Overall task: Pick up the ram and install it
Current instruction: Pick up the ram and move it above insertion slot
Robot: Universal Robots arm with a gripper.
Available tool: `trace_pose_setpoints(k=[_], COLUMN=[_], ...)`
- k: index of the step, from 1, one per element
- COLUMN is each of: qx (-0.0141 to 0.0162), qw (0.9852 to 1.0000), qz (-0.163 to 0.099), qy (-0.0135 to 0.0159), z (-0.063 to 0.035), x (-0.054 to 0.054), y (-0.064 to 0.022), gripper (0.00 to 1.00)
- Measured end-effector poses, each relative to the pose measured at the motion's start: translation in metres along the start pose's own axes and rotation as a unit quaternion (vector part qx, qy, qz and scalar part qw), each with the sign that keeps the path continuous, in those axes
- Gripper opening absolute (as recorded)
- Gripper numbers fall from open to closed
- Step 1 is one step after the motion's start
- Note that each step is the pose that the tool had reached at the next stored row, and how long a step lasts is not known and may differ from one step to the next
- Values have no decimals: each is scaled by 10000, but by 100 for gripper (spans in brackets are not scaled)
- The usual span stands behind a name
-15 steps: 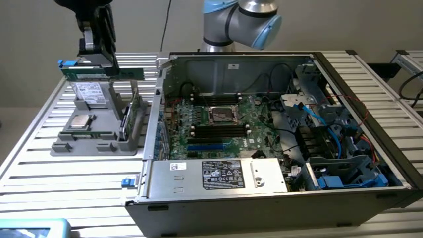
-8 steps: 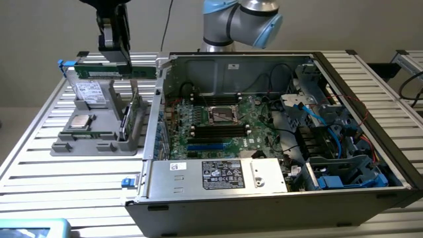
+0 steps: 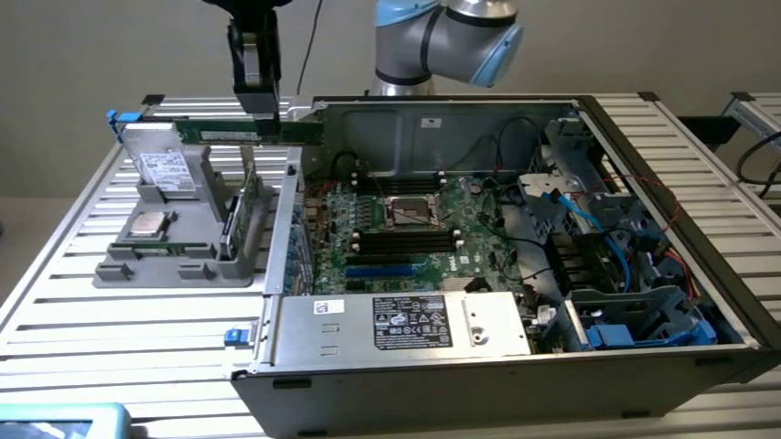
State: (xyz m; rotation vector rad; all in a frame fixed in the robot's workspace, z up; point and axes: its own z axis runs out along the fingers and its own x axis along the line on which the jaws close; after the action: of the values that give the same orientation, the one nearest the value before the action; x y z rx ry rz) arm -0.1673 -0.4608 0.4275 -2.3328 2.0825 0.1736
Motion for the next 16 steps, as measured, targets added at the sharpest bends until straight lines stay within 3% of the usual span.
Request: trace_pose_setpoints(k=[7,13,16], qx=[2,11,7], qw=[10000,10000,10000], qz=[0,1,3], qy=[8,33,64], z=[-24,-36,-39], x=[35,61,72], y=[-313,-587,-722], gripper=[14,14,14])
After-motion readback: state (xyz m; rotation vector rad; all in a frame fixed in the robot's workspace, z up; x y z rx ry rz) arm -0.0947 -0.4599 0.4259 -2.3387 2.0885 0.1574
